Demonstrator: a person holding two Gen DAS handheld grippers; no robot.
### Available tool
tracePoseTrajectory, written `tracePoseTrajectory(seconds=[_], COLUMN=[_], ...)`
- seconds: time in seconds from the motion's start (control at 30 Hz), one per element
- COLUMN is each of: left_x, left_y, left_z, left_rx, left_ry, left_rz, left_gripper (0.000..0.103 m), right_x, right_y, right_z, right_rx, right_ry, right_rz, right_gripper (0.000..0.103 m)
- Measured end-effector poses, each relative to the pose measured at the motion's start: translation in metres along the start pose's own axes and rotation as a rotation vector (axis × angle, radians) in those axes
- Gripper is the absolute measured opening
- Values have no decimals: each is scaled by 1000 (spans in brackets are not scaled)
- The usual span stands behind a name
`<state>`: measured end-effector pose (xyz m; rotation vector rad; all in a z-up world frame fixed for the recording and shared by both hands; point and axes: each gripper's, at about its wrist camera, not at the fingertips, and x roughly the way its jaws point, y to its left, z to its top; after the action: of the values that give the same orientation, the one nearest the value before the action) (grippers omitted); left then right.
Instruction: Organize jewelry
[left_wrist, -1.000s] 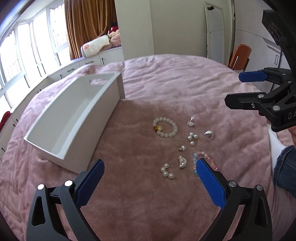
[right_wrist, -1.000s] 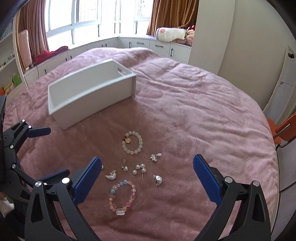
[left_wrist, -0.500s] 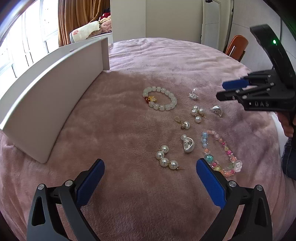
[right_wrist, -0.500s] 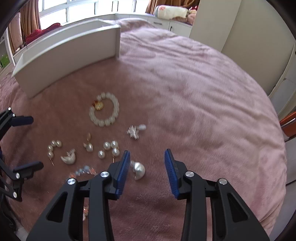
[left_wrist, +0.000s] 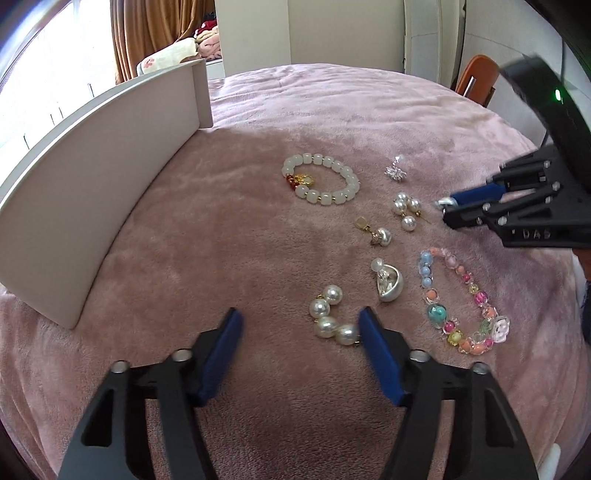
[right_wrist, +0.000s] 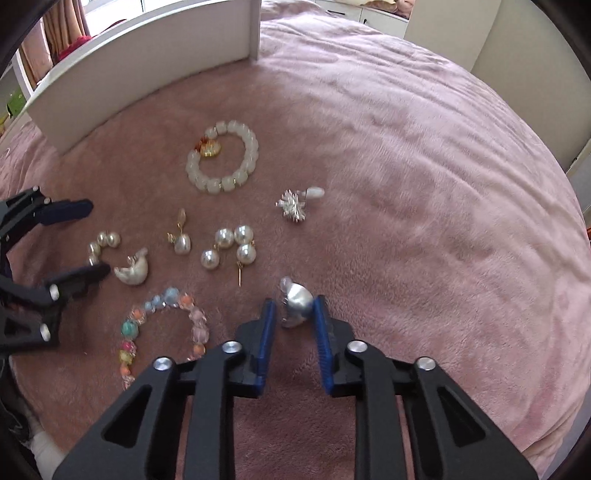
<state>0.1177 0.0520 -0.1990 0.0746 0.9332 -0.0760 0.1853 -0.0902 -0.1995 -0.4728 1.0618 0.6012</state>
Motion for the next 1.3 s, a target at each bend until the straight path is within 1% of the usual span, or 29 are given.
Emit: tracePoseTrajectory(seconds=[0.03,0.07,0.1,0.13,0.17,0.23,0.27,0.33,0.43,0.6,0.7,0.87,0.9,1.03,1.1,1.13,1.2,1.23,1.3], left_x=[0,0,0,0,0,0,0,0,-3,-20,-43,-82,-88,-113,-121,-123,-123,-121,-113], left_y=[2,3,5,7,8,11,12,15,17,21,32,62,68,104,124,137,158,172,192], left_z=[1,1,1,2,2,2,2,4,5,13,21,45,51,78,90,95,105,110,114], left_rx=[-11,-20,-32,-41,-44,-51,-58,-72,-80,-79,-103,-162,-165,-166,-188,-206,-223,-243,-269], left_ry=[-3,-7,-10,-8,-8,-8,-9,-12,-14,-45,-83,-151,-165,-216,-229,-233,-239,-229,-205], left_rz=[4,2,-3,-8,-15,-35,-40,-56,-75,-82,-88,-135,-127,-50,-21,-7,34,56,96], left_gripper=[52,47,39,34,32,23,23,16,16,16,16,16,16,16,16,16,16,16,16], right_x=[0,-1,-2,-5,-8,-15,-18,-29,-45,-72,-92,-109,-112,-112,-110,-105,-99,-93,-85], right_y=[-1,-2,-4,-5,-5,-6,-6,-3,3,19,37,56,61,78,85,90,96,103,112], right_z=[-1,-1,-1,0,1,4,5,8,17,42,71,127,143,195,213,227,242,252,260], right_rx=[4,14,25,35,38,39,36,28,18,-8,-61,-55,-51,-59,-49,-41,-40,-54,-75], right_ry=[-1,-5,-6,-11,-19,-42,-51,-79,-111,-158,-191,-219,-230,-257,-266,-260,-272,-273,-284], right_rz=[5,15,22,29,36,45,46,56,75,112,141,197,206,217,220,234,228,226,206], right_gripper=[18,17,17,16,16,16,16,16,16,16,16,16,16,16,16,16,16,16,16])
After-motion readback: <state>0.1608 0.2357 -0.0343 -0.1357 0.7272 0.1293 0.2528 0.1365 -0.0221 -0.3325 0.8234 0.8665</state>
